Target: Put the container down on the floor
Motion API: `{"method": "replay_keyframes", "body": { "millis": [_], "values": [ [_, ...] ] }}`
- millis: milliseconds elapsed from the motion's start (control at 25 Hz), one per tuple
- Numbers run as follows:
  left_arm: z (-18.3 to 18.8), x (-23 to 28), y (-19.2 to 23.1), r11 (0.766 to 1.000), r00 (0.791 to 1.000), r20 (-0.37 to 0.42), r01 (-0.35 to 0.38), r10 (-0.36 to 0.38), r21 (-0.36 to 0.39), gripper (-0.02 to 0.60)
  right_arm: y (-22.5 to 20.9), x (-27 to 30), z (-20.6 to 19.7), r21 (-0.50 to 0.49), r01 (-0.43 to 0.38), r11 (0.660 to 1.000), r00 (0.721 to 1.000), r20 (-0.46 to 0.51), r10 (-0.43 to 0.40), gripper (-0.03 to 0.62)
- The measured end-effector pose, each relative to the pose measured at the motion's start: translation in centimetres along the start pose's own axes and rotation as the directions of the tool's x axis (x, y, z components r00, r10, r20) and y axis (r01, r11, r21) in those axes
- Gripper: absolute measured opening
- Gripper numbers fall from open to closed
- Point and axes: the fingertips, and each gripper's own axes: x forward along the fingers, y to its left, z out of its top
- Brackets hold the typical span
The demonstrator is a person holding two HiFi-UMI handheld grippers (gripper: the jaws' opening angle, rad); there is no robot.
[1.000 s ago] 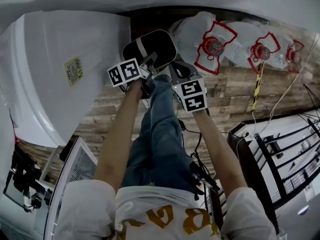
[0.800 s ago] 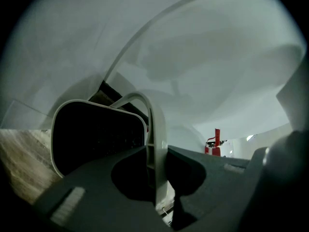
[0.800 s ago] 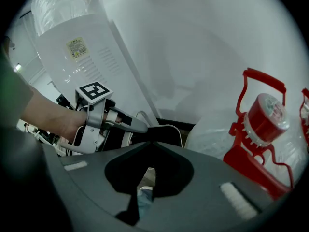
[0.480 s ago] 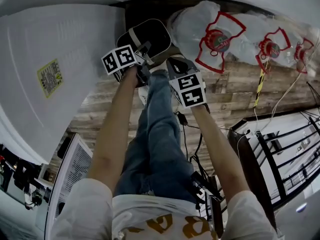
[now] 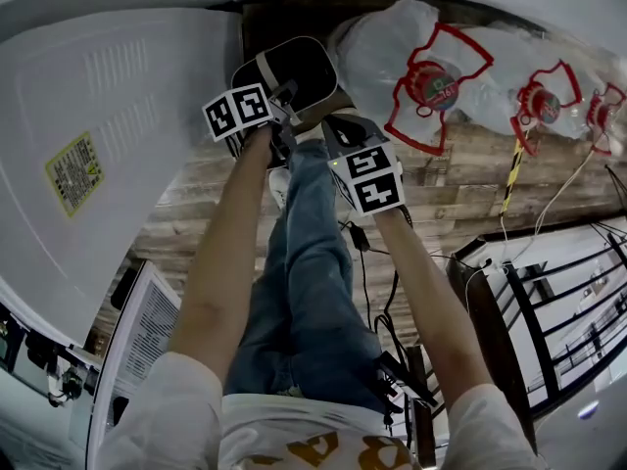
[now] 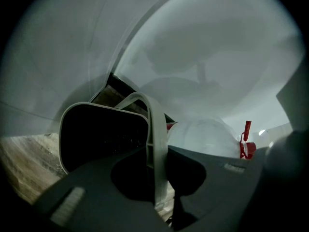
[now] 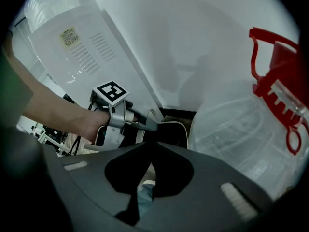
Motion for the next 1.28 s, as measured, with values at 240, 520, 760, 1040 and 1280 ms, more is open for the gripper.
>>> {"method": "replay_keyframes", "body": {
  "millis": [240,520,760,1040,1280],
  "values": [
    [-0.3,0.8,-0.2,0.993,0.998,-0.050,-0.028,0.034,0.111,0.038,0.0,0.2,0.5,0.034,-0.038,0.999,0.999,0.028,0.037,0.031],
    [0.2,1.0,1.9,0.980,0.991,-0.080,-0.093,0.108,0.174,0.042,0.2,0.5,-0.1,0.043,-0.049,0.998,0.999,0.020,0.048,0.031],
    [0.3,0.8,2.4,0.976,0.987,-0.076,-0.124,0.140,0.181,0.042,-0.1,0.6,-0.2,0.046,-0.043,0.998,0.999,0.017,0.042,0.031],
    [-0.3,-1.3,5.3,0.918,0.932,-0.073,-0.334,0.356,0.213,0.110,0.0,0.4,0.5,0.039,-0.028,0.999,0.999,0.019,0.027,0.031],
    [-1.2,-2.8,7.2,0.883,0.892,-0.110,-0.404,0.439,0.240,0.167,0.3,0.4,0.5,0.043,-0.025,0.999,0.999,0.023,0.024,0.031]
  ]
}}
